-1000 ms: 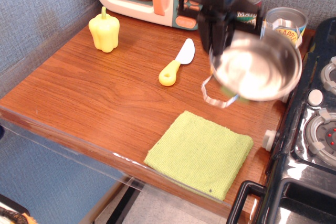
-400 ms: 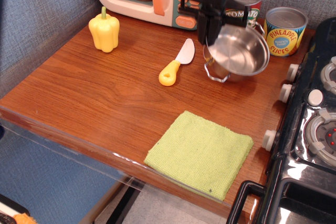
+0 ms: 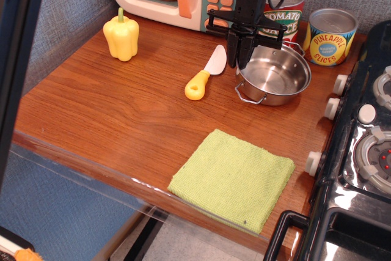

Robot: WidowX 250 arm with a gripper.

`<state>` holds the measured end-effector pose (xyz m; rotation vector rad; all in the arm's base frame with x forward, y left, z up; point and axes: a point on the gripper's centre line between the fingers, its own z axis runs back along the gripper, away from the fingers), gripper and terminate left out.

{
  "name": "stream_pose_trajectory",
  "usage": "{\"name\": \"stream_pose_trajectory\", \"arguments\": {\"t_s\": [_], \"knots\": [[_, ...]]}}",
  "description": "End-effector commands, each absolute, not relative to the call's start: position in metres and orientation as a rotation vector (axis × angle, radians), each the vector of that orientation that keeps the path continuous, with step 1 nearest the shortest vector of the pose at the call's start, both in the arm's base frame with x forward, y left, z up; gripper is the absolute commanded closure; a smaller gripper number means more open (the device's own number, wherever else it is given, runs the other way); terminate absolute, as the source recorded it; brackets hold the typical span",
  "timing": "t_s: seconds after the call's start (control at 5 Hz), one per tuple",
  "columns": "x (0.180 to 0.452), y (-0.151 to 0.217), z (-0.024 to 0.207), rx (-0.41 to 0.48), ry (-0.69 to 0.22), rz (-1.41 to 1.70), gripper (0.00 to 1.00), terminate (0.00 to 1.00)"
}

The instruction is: Move the pot in front of the cans

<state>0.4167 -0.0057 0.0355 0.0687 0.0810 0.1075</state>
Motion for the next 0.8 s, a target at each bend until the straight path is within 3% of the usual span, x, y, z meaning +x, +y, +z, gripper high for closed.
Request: {"name": "stream_pose_trajectory", "arguments": {"t_s": [0.0,0.2,0.4,0.6], "knots": [[0.411,0.003,0.069,0.082,0.001,0.084,0.0,0.0],[0.414,0.005,0.097,0.072,-0.104,0.066,0.0,0.0],[0.399,0.01,0.137,0.084,-0.243,0.059,0.0,0.0],[0.376,0.017,0.142,0.077,-0.239,0.102,0.0,0.0]]}}
